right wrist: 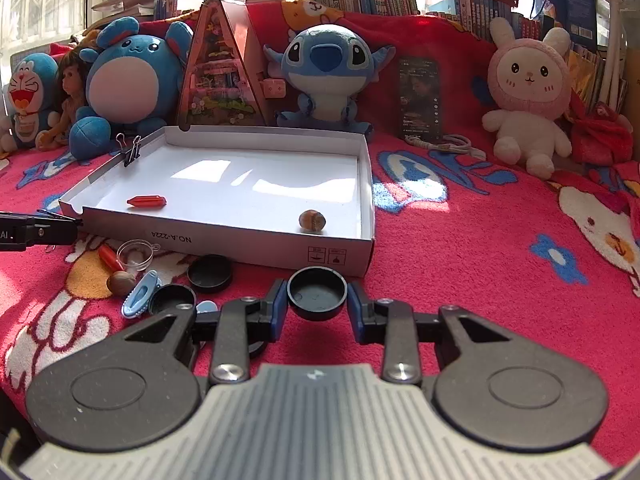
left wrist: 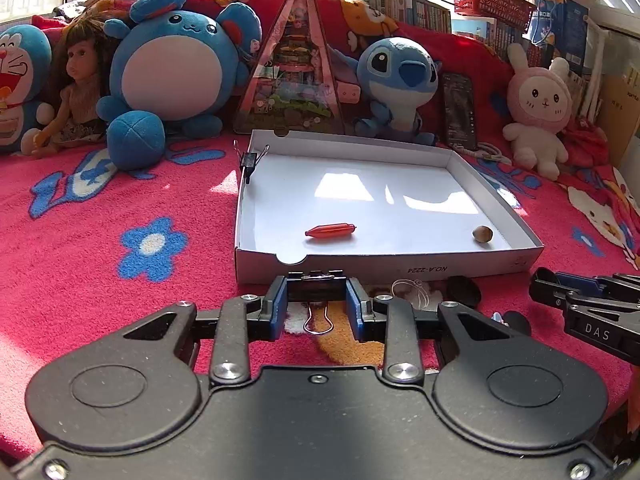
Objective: Organize rigid objects
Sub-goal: 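Grasp the black binder clip with the left tool while the right tool grasps a black lid, then carry the binder clip and black lid into the tray while both tools release them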
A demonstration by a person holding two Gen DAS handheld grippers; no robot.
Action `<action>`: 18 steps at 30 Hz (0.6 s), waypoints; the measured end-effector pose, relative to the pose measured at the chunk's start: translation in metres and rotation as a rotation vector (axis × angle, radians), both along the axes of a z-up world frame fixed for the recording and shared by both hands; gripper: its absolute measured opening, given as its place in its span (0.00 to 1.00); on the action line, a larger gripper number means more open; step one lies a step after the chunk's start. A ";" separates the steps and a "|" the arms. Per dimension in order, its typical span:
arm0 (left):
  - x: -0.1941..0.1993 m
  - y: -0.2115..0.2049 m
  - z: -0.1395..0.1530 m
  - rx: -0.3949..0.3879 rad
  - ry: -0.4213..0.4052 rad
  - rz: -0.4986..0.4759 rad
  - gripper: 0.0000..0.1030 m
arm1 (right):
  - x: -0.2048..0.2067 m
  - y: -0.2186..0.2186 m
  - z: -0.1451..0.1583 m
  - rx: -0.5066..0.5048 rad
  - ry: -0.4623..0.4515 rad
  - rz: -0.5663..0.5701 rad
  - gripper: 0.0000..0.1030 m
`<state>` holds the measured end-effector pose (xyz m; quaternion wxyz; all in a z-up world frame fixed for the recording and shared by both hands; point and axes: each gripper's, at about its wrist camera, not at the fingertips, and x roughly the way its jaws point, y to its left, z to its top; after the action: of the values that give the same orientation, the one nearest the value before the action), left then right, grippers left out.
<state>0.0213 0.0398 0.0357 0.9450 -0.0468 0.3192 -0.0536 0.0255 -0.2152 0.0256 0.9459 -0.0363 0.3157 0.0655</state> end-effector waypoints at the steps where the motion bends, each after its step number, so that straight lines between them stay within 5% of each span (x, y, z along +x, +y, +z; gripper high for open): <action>1: 0.000 0.002 0.004 -0.005 -0.003 -0.002 0.29 | 0.000 0.000 0.003 -0.001 -0.002 0.001 0.36; 18: 0.062 0.001 0.041 -0.020 0.001 -0.008 0.29 | 0.054 -0.007 0.037 0.084 0.003 0.000 0.36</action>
<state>0.0834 0.0410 0.0771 0.9442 -0.0550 0.3191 -0.0607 0.0794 -0.2219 0.0625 0.9462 0.0035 0.3140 0.0785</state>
